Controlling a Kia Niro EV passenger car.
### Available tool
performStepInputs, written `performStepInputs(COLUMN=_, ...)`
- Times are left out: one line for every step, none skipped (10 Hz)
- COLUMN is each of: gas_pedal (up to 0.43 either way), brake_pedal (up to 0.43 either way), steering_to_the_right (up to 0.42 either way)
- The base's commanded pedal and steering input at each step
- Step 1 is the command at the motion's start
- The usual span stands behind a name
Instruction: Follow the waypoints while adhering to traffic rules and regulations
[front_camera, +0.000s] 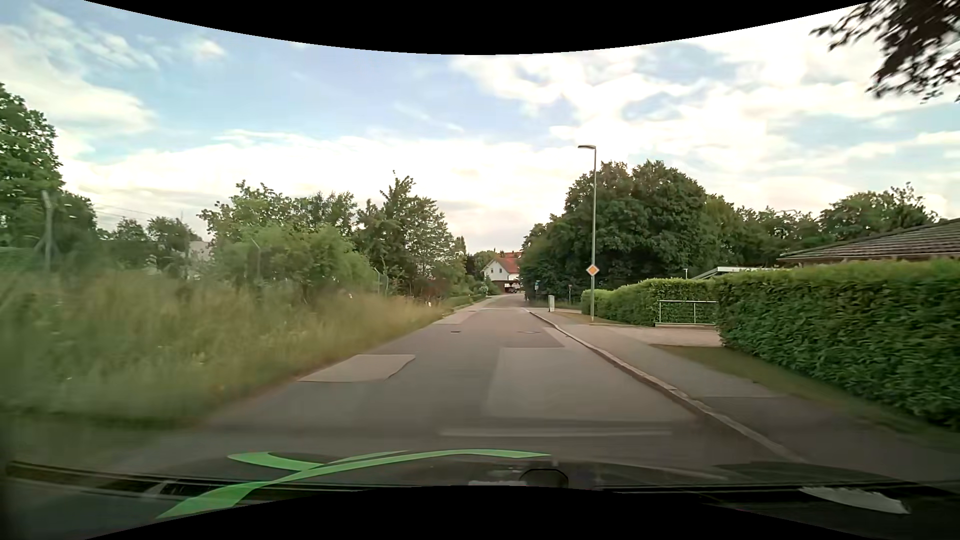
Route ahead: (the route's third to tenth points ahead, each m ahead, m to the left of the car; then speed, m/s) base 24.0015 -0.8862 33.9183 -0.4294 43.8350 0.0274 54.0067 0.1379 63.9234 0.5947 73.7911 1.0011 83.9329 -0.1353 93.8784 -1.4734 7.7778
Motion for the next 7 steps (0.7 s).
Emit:
performStepInputs(gas_pedal=0.047, brake_pedal=0.000, steering_to_the_right=0.005)
performStepInputs(gas_pedal=0.047, brake_pedal=0.000, steering_to_the_right=0.005)
performStepInputs(gas_pedal=0.047, brake_pedal=0.000, steering_to_the_right=0.005)
performStepInputs(gas_pedal=0.047, brake_pedal=0.000, steering_to_the_right=0.005)
performStepInputs(gas_pedal=0.047, brake_pedal=0.000, steering_to_the_right=0.004)
performStepInputs(gas_pedal=0.047, brake_pedal=0.000, steering_to_the_right=0.002)
performStepInputs(gas_pedal=0.047, brake_pedal=0.000, steering_to_the_right=-0.002)
